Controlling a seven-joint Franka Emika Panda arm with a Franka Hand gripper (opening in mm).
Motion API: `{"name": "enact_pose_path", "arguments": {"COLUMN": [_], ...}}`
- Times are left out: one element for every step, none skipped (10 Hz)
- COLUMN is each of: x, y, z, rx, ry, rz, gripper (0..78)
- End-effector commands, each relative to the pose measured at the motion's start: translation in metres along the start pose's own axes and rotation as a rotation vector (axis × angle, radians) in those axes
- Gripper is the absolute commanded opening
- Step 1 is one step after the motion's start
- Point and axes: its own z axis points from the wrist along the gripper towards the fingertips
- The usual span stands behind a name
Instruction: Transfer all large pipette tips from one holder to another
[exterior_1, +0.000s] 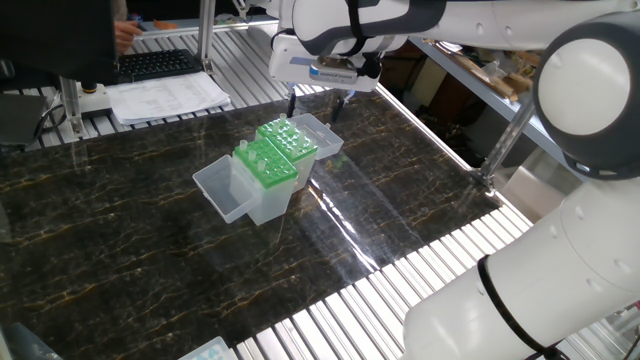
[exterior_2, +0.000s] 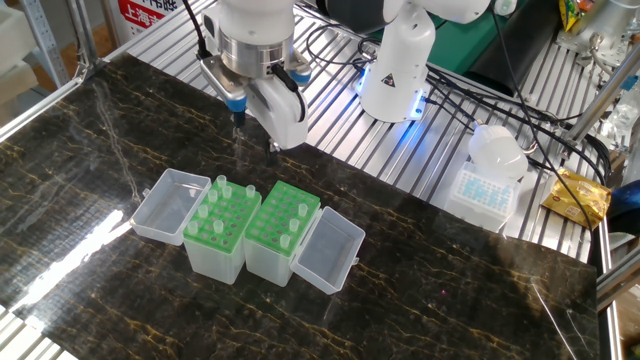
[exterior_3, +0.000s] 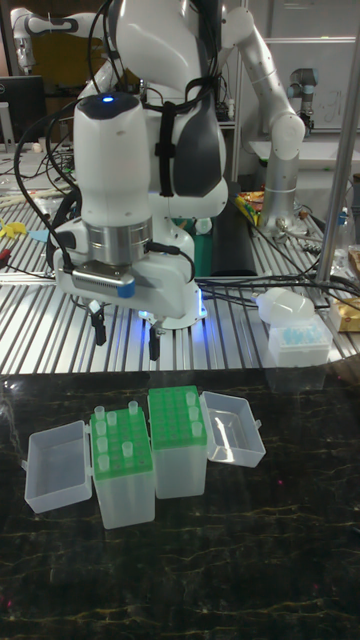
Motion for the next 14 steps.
{"name": "enact_pose_path", "arguments": {"x": [0.013, 0.017, 0.019, 0.024, 0.027, 0.030, 0.032, 0.033, 0.034, 0.035, 0.035, 0.037, 0.039, 0.040], "y": [0.022, 0.028, 0.030, 0.038, 0.043, 0.046, 0.049, 0.050, 0.052, 0.053, 0.054, 0.058, 0.061, 0.064], "z": [0.005, 0.007, 0.008, 0.013, 0.015, 0.017, 0.018, 0.019, 0.020, 0.022, 0.023, 0.027, 0.030, 0.033], "rx": [-0.001, -0.004, -0.005, -0.012, -0.009, -0.009, -0.009, -0.009, -0.011, -0.012, -0.013, -0.015, -0.015, -0.016], "ry": [-0.003, -0.003, -0.003, 0.001, -0.004, -0.005, -0.005, -0.005, -0.004, -0.003, -0.003, -0.006, -0.011, -0.013], "rz": [0.027, 0.037, 0.040, 0.052, 0.066, 0.075, 0.080, 0.083, 0.083, 0.083, 0.083, 0.091, 0.097, 0.104], "gripper": [77.4, 77.4, 77.4, 77.4, 77.4, 77.4, 77.4, 77.4, 77.4, 77.4, 77.4, 77.4, 77.4, 77.4]}}
